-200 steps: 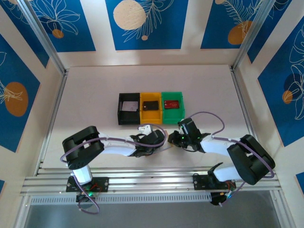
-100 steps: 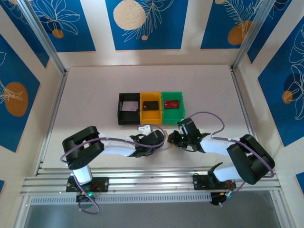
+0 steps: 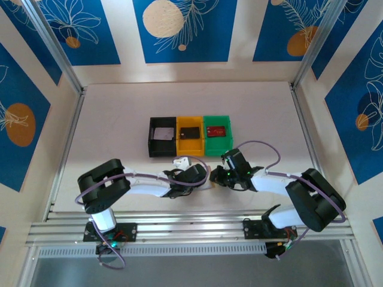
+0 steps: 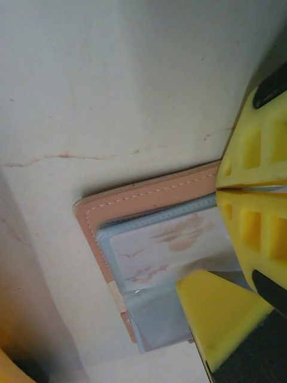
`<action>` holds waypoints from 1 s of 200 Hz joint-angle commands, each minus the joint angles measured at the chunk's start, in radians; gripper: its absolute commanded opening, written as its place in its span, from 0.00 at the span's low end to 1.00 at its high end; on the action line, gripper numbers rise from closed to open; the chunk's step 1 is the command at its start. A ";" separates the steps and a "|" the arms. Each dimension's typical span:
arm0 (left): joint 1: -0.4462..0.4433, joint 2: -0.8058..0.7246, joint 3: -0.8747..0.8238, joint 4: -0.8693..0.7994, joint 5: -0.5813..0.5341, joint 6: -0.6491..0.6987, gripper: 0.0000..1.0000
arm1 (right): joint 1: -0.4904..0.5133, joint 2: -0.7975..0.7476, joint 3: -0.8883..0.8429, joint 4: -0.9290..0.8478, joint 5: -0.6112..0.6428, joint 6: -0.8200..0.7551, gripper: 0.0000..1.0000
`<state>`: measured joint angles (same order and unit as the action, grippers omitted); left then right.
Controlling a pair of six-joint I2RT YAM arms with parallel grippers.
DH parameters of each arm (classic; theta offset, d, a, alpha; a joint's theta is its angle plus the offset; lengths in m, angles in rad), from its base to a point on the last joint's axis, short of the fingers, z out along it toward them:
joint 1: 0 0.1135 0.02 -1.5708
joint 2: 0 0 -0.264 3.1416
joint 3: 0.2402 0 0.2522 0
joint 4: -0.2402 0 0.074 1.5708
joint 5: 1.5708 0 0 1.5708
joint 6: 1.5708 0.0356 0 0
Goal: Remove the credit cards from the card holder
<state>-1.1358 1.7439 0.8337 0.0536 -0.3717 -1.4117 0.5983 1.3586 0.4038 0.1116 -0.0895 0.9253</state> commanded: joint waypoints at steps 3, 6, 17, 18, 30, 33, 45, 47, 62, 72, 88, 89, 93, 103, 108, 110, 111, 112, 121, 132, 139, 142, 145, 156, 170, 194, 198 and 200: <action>-0.018 -0.003 -0.007 -0.037 0.011 0.015 0.15 | 0.024 0.004 0.007 -0.061 -0.077 -0.012 0.11; -0.018 -0.004 -0.007 -0.039 0.011 0.015 0.14 | 0.024 0.004 0.007 -0.060 -0.078 -0.012 0.12; -0.018 -0.007 -0.008 -0.041 0.011 0.018 0.14 | 0.026 0.005 0.007 -0.062 -0.078 -0.013 0.12; -0.018 -0.007 -0.009 -0.042 0.011 0.018 0.14 | 0.026 0.006 0.007 -0.062 -0.078 -0.013 0.12; -0.018 -0.012 -0.014 -0.052 0.009 0.015 0.14 | 0.027 0.007 0.008 -0.066 -0.078 -0.015 0.11; -0.019 -0.014 -0.017 -0.053 0.008 0.014 0.16 | 0.027 0.007 0.010 -0.066 -0.078 -0.016 0.11; -0.018 -0.020 -0.026 -0.054 0.004 0.011 0.23 | 0.027 0.007 0.010 -0.069 -0.076 -0.018 0.11; -0.018 -0.022 -0.028 -0.053 0.004 0.012 0.24 | 0.028 0.007 0.009 -0.070 -0.075 -0.018 0.11; -0.018 -0.029 -0.036 -0.052 0.002 0.011 0.27 | 0.028 0.010 0.009 -0.070 -0.073 -0.018 0.11; -0.018 -0.032 -0.038 -0.057 -0.002 0.013 0.27 | 0.028 0.012 0.011 -0.071 -0.073 -0.020 0.11; -0.018 -0.032 -0.038 -0.065 -0.005 0.014 0.27 | 0.027 0.016 0.013 -0.072 -0.073 -0.020 0.11; -0.018 -0.032 -0.038 -0.065 -0.005 0.014 0.27 | 0.027 0.015 0.014 -0.072 -0.073 -0.020 0.11; -0.018 -0.032 -0.038 -0.064 -0.005 0.015 0.27 | 0.028 0.014 0.015 -0.074 -0.074 -0.022 0.11; -0.018 -0.033 -0.042 -0.062 -0.005 0.017 0.27 | 0.028 0.016 0.015 -0.076 -0.072 -0.023 0.11; -0.018 -0.033 -0.043 -0.063 -0.004 0.017 0.27 | 0.028 0.015 0.015 -0.077 -0.070 -0.023 0.11; -0.018 -0.033 -0.044 -0.063 -0.005 0.017 0.27 | 0.028 0.015 0.016 -0.079 -0.069 -0.023 0.11; -0.018 -0.033 -0.044 -0.062 -0.005 0.017 0.27 | 0.028 0.015 0.015 -0.079 -0.069 -0.024 0.11; -0.018 -0.033 -0.044 -0.062 -0.005 0.018 0.27 | 0.028 0.015 0.015 -0.078 -0.069 -0.024 0.11; -0.017 -0.033 -0.047 -0.055 -0.005 0.023 0.27 | 0.028 0.017 0.015 -0.078 -0.068 -0.025 0.11; -0.017 -0.035 -0.047 -0.058 -0.005 0.028 0.27 | 0.028 0.019 0.014 -0.077 -0.065 -0.025 0.11; -0.017 -0.036 -0.045 -0.065 -0.006 0.032 0.27 | 0.027 0.022 0.013 -0.077 -0.066 -0.025 0.11; -0.017 -0.036 -0.043 -0.071 -0.008 0.033 0.27 | 0.027 0.023 0.013 -0.076 -0.066 -0.026 0.11; -0.017 -0.038 -0.042 -0.077 -0.009 0.035 0.26 | 0.028 0.024 0.013 -0.076 -0.065 -0.026 0.11; -0.016 -0.045 -0.039 -0.103 -0.019 0.040 0.26 | 0.028 0.027 0.013 -0.078 -0.063 -0.028 0.11; -0.016 -0.056 -0.049 -0.107 -0.025 0.042 0.26 | 0.028 0.031 0.010 -0.075 -0.062 -0.028 0.11; -0.016 -0.073 -0.059 -0.113 -0.036 0.045 0.24 | 0.028 0.037 0.009 -0.068 -0.061 -0.025 0.11; -0.017 -0.075 -0.059 -0.114 -0.038 0.048 0.23 | 0.028 0.037 0.009 -0.066 -0.062 -0.024 0.11; -0.016 -0.077 -0.059 -0.114 -0.039 0.051 0.23 | 0.028 0.038 0.009 -0.066 -0.062 -0.024 0.11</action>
<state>-1.1397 1.6920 0.7998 0.0162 -0.3782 -1.3785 0.6163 1.3731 0.4107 0.0925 -0.1467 0.9169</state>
